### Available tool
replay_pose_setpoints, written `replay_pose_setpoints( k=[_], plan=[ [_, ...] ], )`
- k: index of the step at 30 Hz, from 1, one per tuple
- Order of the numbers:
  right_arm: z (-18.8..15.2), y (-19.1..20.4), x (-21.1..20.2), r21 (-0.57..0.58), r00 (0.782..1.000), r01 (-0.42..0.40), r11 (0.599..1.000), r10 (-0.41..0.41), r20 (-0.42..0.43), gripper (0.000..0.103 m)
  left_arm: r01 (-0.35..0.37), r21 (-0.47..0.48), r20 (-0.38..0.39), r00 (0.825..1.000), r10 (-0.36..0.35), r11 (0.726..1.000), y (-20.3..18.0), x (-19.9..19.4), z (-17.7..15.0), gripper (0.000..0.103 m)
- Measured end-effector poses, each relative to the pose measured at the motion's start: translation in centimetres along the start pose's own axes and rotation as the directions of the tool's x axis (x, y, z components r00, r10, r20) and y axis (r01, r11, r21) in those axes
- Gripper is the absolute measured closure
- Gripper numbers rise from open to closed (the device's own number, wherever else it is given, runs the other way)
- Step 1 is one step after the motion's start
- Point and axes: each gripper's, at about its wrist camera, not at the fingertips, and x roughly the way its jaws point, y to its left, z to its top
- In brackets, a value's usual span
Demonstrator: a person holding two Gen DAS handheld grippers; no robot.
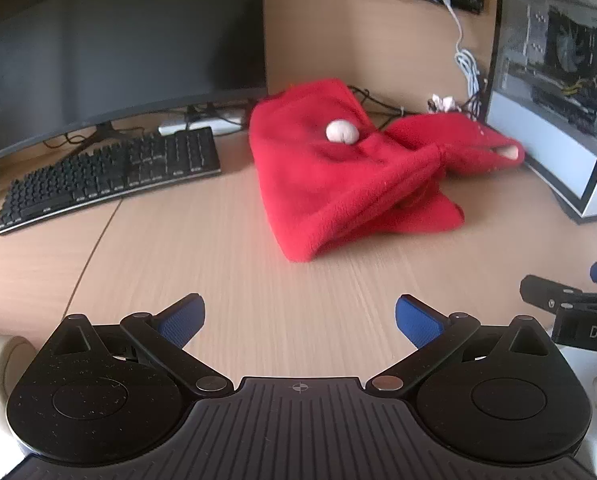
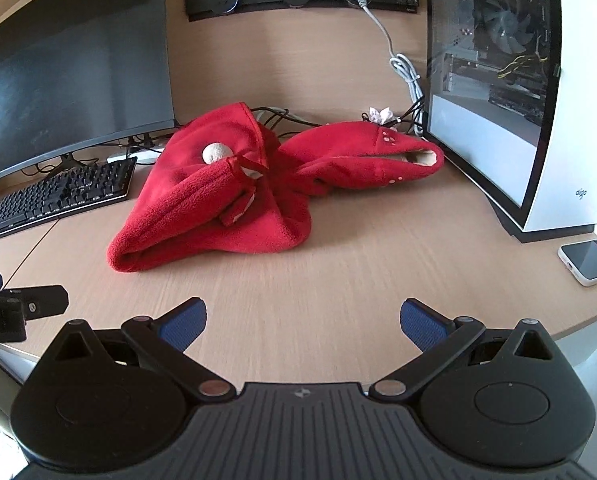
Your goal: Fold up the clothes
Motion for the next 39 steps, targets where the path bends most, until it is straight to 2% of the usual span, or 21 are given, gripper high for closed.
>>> replay_pose_setpoints(
  k=[7, 16, 39],
  plan=[
    [-0.3, 0.0, -0.2, 0.0, 1.0, -0.001, 1.0, 0.001, -0.004, 0.0, 0.024, -0.002, -0.03, 0.999, -0.024, 1.0, 0.1, 0.4, -0.3, 0.0],
    [-0.5, 0.6, -0.2, -0.01, 1.0, -0.01, 1.0, 0.009, -0.014, 0.0, 0.02, -0.004, -0.06, 0.998, -0.02, 1.0, 0.4, 0.7, -0.5, 0.0],
    [-0.3, 0.3, 0.0, -0.002, 1.0, -0.002, 1.0, 0.002, -0.027, 0.0, 0.021, 0.004, -0.084, 0.996, -0.02, 1.0, 0.4, 1.3, -0.4, 0.0]
  ],
)
